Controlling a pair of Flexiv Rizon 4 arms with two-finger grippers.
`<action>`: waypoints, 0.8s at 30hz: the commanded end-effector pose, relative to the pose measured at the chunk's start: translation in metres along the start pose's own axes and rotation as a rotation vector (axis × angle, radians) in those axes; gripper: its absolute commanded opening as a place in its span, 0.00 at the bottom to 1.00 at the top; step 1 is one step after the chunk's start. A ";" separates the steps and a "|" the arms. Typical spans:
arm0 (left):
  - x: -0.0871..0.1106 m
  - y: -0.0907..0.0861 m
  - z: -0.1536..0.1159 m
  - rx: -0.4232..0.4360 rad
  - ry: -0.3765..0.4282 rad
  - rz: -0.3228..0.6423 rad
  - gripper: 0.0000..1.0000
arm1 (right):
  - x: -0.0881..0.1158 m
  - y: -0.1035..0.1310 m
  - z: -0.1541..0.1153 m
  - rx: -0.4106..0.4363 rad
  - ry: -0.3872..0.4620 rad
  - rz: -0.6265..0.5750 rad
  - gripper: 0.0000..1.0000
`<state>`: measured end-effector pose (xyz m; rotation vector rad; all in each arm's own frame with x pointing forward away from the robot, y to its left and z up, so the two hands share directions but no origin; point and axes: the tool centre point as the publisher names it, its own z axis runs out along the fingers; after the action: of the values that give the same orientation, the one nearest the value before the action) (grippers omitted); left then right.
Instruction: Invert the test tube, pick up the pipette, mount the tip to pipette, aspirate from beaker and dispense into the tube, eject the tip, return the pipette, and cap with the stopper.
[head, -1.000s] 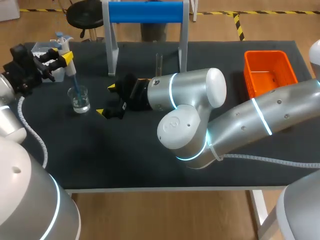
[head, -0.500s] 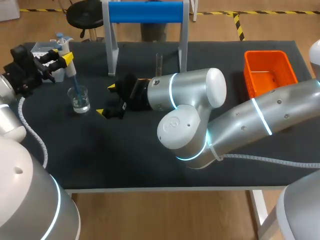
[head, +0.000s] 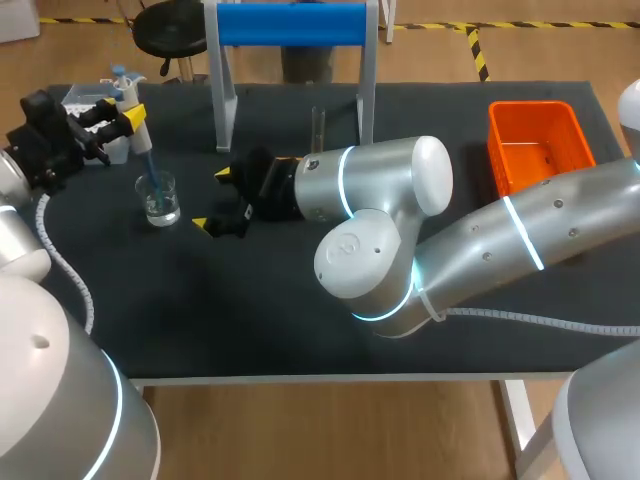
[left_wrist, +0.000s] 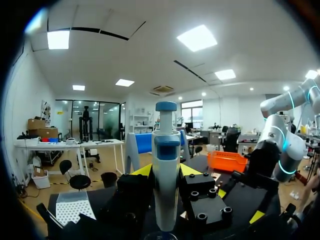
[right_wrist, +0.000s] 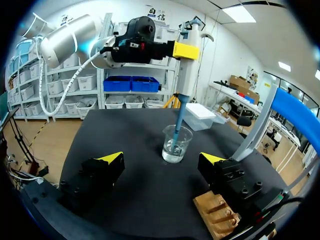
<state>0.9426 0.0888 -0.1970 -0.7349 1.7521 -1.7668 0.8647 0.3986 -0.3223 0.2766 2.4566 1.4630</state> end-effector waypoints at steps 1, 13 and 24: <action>0.000 0.000 0.001 0.000 -0.002 0.001 0.00 | -0.002 0.006 -0.006 0.006 0.045 -0.031 1.00; 0.000 0.000 0.001 0.000 -0.002 0.001 0.00 | -0.019 0.046 -0.051 -0.040 0.192 -0.127 1.00; 0.000 0.000 0.001 0.000 -0.002 0.001 0.00 | -0.037 0.084 -0.081 -0.112 0.264 -0.142 1.00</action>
<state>0.9426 0.0889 -0.1966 -0.7351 1.7542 -1.7657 0.8792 0.3896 -0.2254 0.0555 2.3563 1.5811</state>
